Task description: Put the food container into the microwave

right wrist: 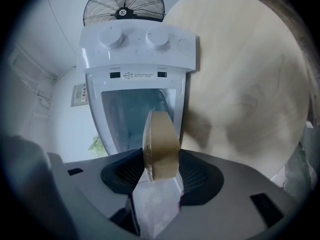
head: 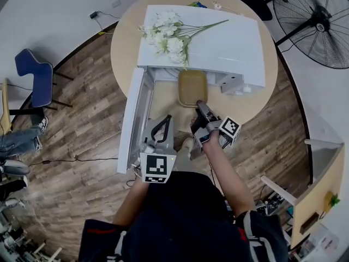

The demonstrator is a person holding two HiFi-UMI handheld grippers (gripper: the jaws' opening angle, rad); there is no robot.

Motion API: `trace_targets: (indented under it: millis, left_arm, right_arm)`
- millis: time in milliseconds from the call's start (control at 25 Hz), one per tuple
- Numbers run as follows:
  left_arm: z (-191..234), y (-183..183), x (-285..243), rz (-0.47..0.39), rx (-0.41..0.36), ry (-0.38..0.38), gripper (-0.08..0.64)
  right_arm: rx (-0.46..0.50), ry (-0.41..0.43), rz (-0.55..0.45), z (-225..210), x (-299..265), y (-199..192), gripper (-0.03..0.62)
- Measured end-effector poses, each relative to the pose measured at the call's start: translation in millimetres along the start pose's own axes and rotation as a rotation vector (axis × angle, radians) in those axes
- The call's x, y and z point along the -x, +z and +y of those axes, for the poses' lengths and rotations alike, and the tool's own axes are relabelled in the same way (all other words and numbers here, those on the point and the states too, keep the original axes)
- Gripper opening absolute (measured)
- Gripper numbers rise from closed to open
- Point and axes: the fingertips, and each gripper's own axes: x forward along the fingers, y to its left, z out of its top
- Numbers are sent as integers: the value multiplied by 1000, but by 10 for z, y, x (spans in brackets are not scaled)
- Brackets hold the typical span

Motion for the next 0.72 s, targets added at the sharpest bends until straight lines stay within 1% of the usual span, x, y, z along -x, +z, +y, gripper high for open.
trace_targets:
  millis: [200,360,520,720]
  left_arm:
    - [2,-65,-37,13,-5,-17,15]
    - [44,-104,-61,24,-4,-14,15]
    - [67,-138,-87,36,0,-13,15]
    - [91,-157,-137,42,0,-10,15]
  right_arm:
    - [29,-9,-1,2,-159,83,215]
    - [-7,-2,-22,4,-290,158,213]
    - [35,-14,-34,7,-400,252,212]
    - [20,-9,-49,30,-527,304,212]
